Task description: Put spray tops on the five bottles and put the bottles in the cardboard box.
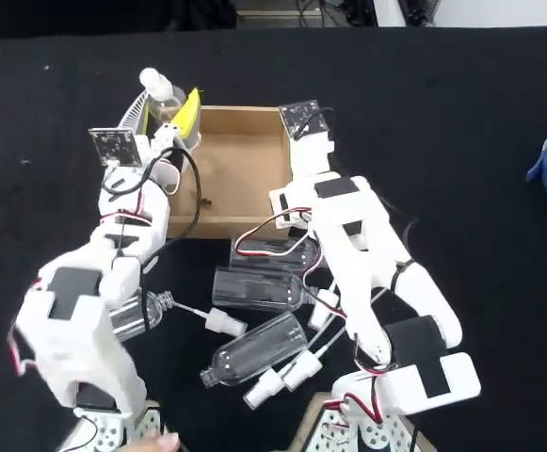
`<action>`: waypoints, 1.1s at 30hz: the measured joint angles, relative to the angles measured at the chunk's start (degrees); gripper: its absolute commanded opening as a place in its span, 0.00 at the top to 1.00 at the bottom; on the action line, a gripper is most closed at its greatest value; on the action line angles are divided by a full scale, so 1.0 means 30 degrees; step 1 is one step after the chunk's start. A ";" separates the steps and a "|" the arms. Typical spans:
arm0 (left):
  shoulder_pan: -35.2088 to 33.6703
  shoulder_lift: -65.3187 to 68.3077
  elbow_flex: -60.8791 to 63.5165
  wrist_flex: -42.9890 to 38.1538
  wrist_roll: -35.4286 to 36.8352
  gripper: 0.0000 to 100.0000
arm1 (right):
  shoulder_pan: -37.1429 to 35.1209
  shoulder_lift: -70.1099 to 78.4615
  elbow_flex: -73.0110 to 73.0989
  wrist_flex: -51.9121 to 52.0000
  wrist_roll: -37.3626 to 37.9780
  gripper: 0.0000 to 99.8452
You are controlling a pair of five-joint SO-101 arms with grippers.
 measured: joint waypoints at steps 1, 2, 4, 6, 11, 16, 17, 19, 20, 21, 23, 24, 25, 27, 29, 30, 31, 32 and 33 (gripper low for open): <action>0.0000 0.0762 -0.0293 -0.0293 0.0000 0.97 | 0.0000 0.0000 0.0000 0.0000 0.0000 0.91; 0.0000 0.1465 -0.0527 -0.0615 0.0000 0.97 | 0.0000 0.0000 0.0000 0.0000 0.0000 0.91; 0.0000 0.2637 -0.0703 -0.1817 0.0000 0.97 | 0.0000 0.0000 0.0000 0.0000 0.0000 0.93; 0.0000 0.3487 -0.0703 -0.2989 0.0000 0.97 | 0.0000 0.0000 0.0000 -0.0440 0.0000 0.99; 0.0000 0.4015 -0.0527 -0.3780 0.0000 0.97 | -0.0029 0.0000 0.0000 -0.1026 0.0029 0.99; 0.0000 0.3751 0.0908 -0.3868 0.0000 0.97 | -0.0029 0.0000 0.0000 -0.1026 0.0029 0.99; 0.0000 0.3487 0.1231 -0.3868 0.0000 0.97 | -0.0029 0.0000 0.0000 -0.1026 0.0029 0.99; 0.0000 0.2901 0.1963 -0.3868 0.0000 0.97 | -0.0029 0.0000 0.0000 -0.1026 0.0029 0.99; 0.0000 0.2579 0.2403 -0.3868 0.0000 0.97 | -0.0029 0.0000 0.0000 -0.1026 0.0029 0.99; 0.0000 0.2227 0.2755 -0.3868 0.0000 0.97 | -0.0029 0.0000 0.0000 -0.1026 0.0029 0.99; 0.0000 0.1524 0.3399 -0.3868 0.0000 0.97 | -0.0029 0.0000 0.0000 -0.0996 0.0029 0.99; 0.0000 0.1289 0.3634 -0.3868 0.0000 0.97 | -0.0029 0.0000 0.0000 -0.0908 0.0029 0.99; 0.0000 0.1026 0.3810 -0.3868 0.0000 0.97 | -0.0029 0.0000 0.0000 -0.0821 0.0029 0.99; 0.0000 0.0733 0.4220 -0.3868 0.0000 0.97 | -0.0029 0.0000 0.0000 -0.0733 0.0029 0.99; 0.0000 0.0527 0.4806 -0.3868 0.0000 0.97 | 0.0117 0.0000 0.0000 -0.0674 0.0029 0.99; 0.0000 0.0498 0.5070 -0.3868 0.0000 0.97 | 0.0293 0.0000 0.0000 -0.0674 0.0029 0.99; 0.0000 0.0469 0.5245 -0.3868 0.0000 0.97 | 0.0498 0.0000 0.0000 -0.0674 0.0029 0.99; 0.0000 0.0469 0.5304 -0.3868 0.0000 0.97 | 0.0586 0.0000 0.0000 -0.0645 0.0176 0.99; 0.0029 0.0469 0.5421 -0.3868 0.0000 0.97 | 0.0645 0.0000 0.0000 -0.0645 0.0410 0.99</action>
